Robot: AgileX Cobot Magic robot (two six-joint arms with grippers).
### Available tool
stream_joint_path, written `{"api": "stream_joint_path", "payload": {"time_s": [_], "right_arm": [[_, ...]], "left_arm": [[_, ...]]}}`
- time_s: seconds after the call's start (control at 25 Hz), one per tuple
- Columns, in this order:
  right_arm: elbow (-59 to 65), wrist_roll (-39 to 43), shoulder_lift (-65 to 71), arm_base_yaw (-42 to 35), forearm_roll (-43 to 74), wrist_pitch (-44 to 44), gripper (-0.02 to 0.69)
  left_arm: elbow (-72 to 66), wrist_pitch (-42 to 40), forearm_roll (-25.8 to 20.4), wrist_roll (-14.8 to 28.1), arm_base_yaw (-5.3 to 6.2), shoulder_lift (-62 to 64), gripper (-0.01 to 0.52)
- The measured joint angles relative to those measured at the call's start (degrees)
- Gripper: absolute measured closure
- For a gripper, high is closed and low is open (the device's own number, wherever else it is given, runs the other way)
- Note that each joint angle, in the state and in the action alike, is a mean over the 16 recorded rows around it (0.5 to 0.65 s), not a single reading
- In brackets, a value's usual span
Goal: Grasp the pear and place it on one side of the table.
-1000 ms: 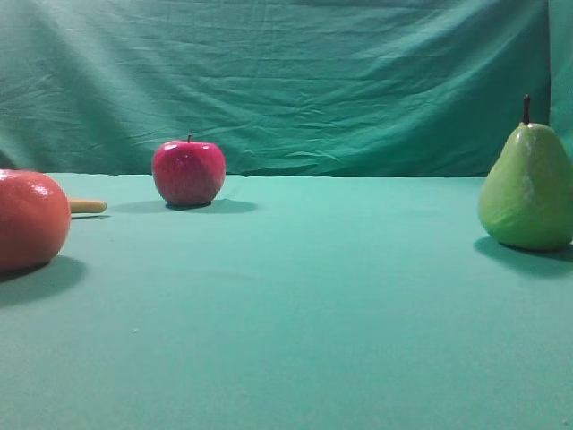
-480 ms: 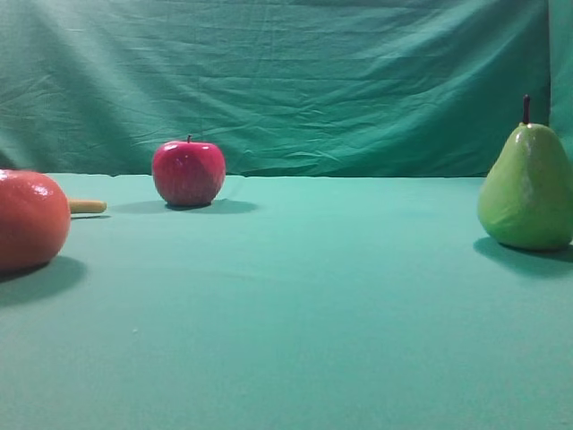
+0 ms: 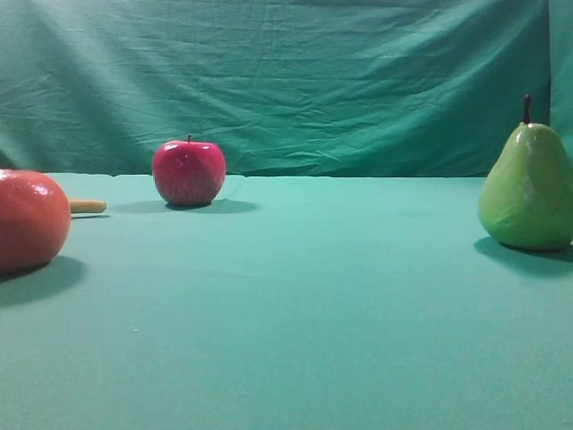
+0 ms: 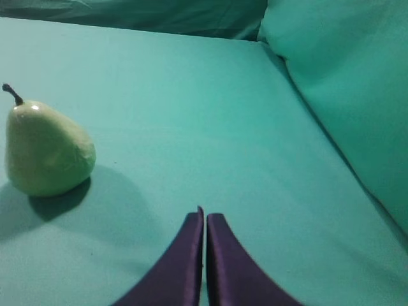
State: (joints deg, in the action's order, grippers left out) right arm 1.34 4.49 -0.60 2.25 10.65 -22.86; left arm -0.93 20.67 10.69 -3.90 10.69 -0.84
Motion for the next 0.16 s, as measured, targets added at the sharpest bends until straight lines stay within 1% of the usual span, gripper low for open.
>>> {"api": "stream_joint_path", "payload": {"time_s": [0.16], "right_arm": [[0.0,-0.1,0.0,0.0,0.0,0.0,0.665]], "left_arm": [[0.0,0.0,0.0,0.0,0.0,0.0,0.514]]}}
